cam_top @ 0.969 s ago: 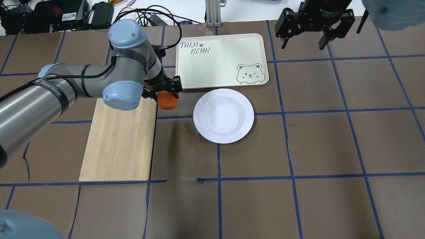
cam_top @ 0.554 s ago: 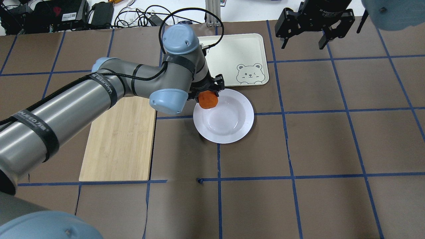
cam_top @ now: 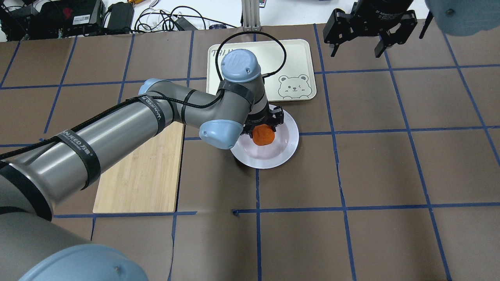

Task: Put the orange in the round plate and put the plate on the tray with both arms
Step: 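Lower the orange into the plate and open the left gripper, then raise the left gripper away while the right arm moves toward the plate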

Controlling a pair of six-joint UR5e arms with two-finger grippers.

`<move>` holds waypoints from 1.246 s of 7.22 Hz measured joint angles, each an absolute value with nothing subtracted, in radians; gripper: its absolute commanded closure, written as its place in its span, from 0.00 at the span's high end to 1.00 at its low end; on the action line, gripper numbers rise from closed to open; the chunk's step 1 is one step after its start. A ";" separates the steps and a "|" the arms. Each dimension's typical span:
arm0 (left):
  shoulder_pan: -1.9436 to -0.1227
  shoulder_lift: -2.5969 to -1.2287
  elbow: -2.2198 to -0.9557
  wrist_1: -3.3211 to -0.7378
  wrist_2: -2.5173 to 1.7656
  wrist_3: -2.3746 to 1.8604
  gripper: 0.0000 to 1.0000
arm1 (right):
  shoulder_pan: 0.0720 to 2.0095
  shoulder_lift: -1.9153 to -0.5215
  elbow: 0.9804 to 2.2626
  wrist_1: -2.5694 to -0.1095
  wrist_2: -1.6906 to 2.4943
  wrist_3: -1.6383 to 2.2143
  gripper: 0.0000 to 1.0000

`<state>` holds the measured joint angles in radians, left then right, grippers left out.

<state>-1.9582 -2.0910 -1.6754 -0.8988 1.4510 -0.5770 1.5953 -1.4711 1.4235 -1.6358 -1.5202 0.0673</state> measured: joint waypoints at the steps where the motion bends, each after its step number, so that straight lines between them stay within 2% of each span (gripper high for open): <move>1: -1.958 -2.098 -1.680 -0.900 1.451 -0.577 1.00 | 1.595 -1.471 1.424 -1.636 -1.520 0.068 1.00; 4: -1.923 -2.055 -1.651 -0.983 1.457 -0.556 1.00 | 1.595 -1.472 1.424 -1.637 -1.515 0.072 1.00; 7: -1.828 -1.914 -1.481 -1.327 1.491 -0.407 1.00 | 1.571 -1.464 1.424 -1.647 -1.456 0.068 1.00; 9: -1.781 -1.815 -1.430 -1.467 1.561 -0.228 1.00 | 1.538 -1.446 1.442 -1.662 -1.284 0.066 1.00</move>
